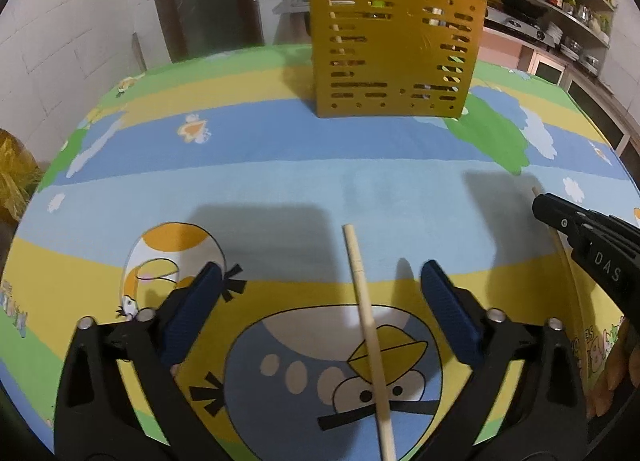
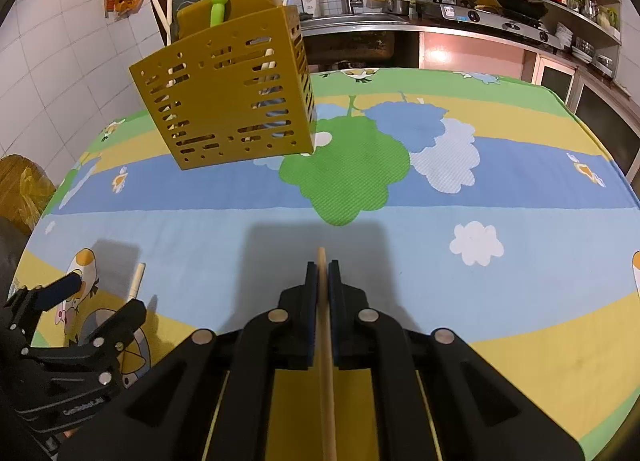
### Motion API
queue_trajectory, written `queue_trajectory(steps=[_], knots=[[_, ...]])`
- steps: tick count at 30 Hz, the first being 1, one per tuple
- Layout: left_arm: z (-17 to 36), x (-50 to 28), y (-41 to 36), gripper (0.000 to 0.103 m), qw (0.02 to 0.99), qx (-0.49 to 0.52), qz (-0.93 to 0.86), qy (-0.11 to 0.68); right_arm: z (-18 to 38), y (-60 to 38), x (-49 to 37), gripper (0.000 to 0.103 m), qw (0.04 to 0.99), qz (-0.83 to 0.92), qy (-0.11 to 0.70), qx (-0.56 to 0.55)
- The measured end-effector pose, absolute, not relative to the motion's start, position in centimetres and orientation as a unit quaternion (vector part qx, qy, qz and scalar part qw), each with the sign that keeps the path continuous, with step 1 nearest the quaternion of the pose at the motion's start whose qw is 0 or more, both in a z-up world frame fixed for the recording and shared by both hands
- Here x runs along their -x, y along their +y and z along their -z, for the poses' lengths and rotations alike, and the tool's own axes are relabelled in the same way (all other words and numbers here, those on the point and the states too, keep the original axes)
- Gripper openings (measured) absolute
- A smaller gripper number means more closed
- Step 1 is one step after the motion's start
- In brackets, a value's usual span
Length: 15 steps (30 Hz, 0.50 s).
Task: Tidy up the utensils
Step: 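Grasp another wooden chopstick with the left tool while the right tool holds its chopstick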
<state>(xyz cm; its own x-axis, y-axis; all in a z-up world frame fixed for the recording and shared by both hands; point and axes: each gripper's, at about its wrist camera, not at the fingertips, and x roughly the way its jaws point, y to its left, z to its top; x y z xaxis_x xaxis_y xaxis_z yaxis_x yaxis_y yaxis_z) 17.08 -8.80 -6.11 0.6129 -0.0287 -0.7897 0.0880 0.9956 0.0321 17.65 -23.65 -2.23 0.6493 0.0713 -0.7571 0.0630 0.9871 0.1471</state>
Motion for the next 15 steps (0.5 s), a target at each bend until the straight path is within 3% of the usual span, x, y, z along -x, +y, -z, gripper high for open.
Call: queue_trajectory(steps=[10,15], knots=[[6.3,-17.9,-10.7,0.033,0.882,-0.052,0.064,0.464,2.5,-23.5,-17.8,0.006,0.903,0.004,0.422,-0.077],[6.2,-18.2,-10.8,0.015,0.878,-0.057,0.075,0.469,2.7,-22.8,-17.8,0.006,0.903,0.007,0.426,-0.060]])
